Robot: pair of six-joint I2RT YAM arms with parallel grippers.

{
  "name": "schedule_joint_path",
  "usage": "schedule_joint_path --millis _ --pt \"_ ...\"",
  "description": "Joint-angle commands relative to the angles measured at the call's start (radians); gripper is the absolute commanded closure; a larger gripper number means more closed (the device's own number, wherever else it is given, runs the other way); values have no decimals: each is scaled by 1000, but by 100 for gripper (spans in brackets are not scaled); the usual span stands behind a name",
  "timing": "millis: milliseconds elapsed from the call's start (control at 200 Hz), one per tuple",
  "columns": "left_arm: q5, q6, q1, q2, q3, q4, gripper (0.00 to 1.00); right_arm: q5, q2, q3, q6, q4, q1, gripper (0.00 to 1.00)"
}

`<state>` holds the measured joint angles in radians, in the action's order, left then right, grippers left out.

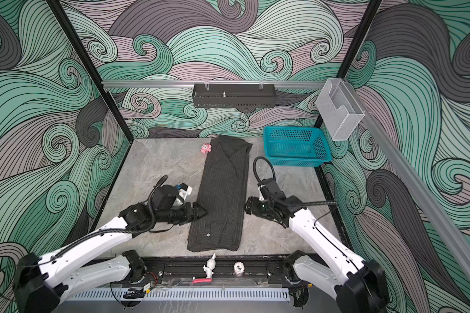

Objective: Fold and stack the long sleeve shirts
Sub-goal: 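Grasp the shirt's near end at the cuffs with both grippers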

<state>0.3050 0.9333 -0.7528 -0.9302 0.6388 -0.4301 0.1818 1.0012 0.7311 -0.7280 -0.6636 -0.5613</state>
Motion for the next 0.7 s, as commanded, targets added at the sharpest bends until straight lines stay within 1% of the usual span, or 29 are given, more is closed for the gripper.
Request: schedule_joint_path --millis 0,80,165,220,285,360,430,530,580,695 --pt "-78 35 7 117 -157 -167 24 -27 -58 -110 -205 68 -90 33" --pt "-89 72 9 234 -260 -182 23 -49 -81 -182 -271 101 -168 33" --pt "-98 100 13 339 -325 -227 21 -59 -89 -243 -333 158 -239 33" --pt "-98 111 13 380 -358 -217 20 -78 -87 -266 -357 185 -282 33" --pt "-90 141 15 392 -399 -170 19 -81 -74 -291 -383 221 -314 32" --pt "-83 155 15 355 -436 -107 19 -69 -55 -323 -413 272 -335 32" --pt "-67 166 15 291 -468 -27 22 -62 -38 -350 -438 327 -354 32" --pt "-43 192 15 188 -496 88 28 -51 -12 -366 -455 387 -371 32" --pt "-38 210 15 141 -499 128 33 -43 6 -367 -461 406 -377 32" --pt "1 229 15 36 -501 195 41 -21 43 -380 -482 457 -392 33"
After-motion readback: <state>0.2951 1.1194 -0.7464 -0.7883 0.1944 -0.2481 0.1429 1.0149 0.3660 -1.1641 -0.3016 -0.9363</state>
